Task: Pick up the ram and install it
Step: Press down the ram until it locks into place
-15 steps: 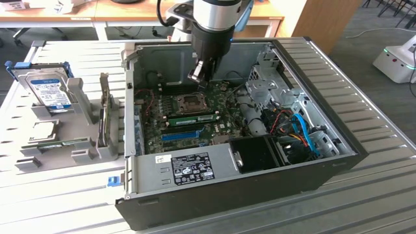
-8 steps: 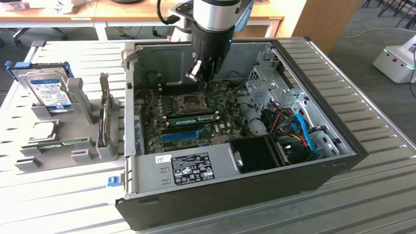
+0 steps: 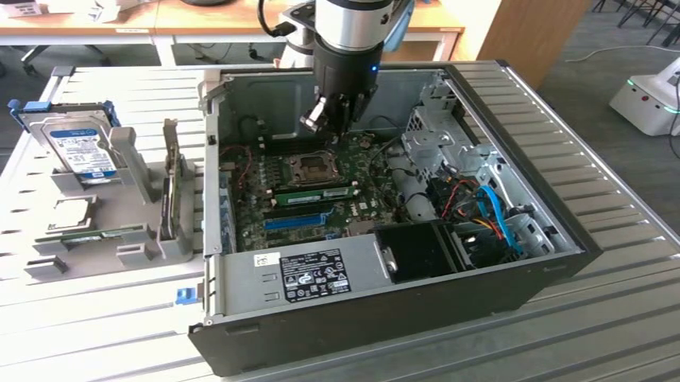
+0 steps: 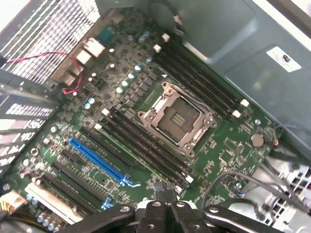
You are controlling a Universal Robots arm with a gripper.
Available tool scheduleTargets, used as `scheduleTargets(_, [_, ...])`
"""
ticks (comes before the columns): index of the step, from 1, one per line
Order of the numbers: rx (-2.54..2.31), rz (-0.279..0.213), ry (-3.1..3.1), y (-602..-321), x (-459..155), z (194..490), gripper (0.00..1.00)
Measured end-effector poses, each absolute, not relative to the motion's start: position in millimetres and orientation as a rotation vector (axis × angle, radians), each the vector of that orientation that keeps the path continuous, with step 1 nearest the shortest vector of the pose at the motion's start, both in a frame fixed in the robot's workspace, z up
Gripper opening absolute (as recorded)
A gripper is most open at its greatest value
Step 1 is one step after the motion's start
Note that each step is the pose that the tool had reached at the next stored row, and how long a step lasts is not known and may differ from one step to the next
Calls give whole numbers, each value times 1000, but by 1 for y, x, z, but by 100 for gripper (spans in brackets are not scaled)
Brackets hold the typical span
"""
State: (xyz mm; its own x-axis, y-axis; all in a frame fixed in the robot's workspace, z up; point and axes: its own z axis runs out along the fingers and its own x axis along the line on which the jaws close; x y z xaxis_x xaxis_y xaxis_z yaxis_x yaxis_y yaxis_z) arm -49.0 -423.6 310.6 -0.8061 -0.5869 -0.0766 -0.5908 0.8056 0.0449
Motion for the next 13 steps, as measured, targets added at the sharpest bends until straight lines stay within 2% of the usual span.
scheduleTargets(13, [-738,96,2987,-424,-50,310,11])
